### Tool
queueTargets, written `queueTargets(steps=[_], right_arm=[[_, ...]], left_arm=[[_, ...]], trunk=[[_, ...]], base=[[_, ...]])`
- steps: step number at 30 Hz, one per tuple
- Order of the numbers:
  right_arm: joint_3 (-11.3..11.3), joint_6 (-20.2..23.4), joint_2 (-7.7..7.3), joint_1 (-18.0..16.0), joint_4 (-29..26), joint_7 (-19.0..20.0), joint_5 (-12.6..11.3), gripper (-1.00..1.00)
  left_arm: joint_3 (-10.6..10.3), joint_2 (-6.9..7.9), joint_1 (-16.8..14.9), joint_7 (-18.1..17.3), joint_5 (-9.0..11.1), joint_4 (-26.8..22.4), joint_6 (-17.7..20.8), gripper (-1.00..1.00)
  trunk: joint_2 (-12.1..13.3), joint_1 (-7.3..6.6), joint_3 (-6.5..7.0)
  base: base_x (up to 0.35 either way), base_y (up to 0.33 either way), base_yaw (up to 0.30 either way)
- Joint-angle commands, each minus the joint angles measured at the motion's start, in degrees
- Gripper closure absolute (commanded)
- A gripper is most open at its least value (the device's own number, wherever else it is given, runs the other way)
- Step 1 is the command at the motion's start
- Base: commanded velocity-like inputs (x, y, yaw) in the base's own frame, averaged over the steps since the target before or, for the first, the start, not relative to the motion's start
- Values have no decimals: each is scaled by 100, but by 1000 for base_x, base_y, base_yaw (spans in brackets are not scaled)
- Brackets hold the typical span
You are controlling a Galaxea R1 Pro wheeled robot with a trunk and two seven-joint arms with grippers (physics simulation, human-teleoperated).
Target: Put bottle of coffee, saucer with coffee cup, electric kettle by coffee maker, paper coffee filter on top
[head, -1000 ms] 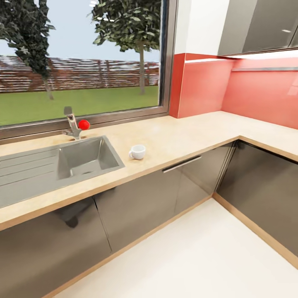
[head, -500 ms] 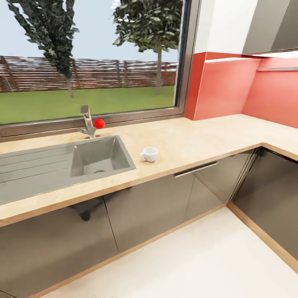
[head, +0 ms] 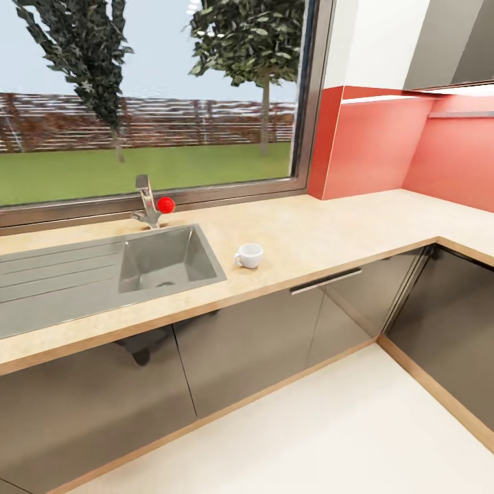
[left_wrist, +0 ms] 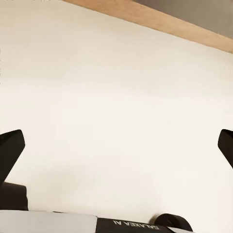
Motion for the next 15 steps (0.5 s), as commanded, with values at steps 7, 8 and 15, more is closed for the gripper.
queueTargets(steps=[7, 8, 15], right_arm=[[22, -28, -46, -4, -656, 992, -34, -100], [19, -25, -58, -4, -718, 1181, -33, -100], [-17, 33, -319, -4, -1638, 2889, -34, -100]], left_arm=[[14, 1, -4, -21, 18, 9, -20, -100], [16, 2, -4, -21, 18, 9, -20, -100], [21, 5, -4, -21, 18, 13, -20, -100]], trunk=[[-2, -1, -5], [-2, -1, -5], [-2, -1, -5]], base=[[0, 0, 0], [0, 0, 0], [0, 0, 0]])
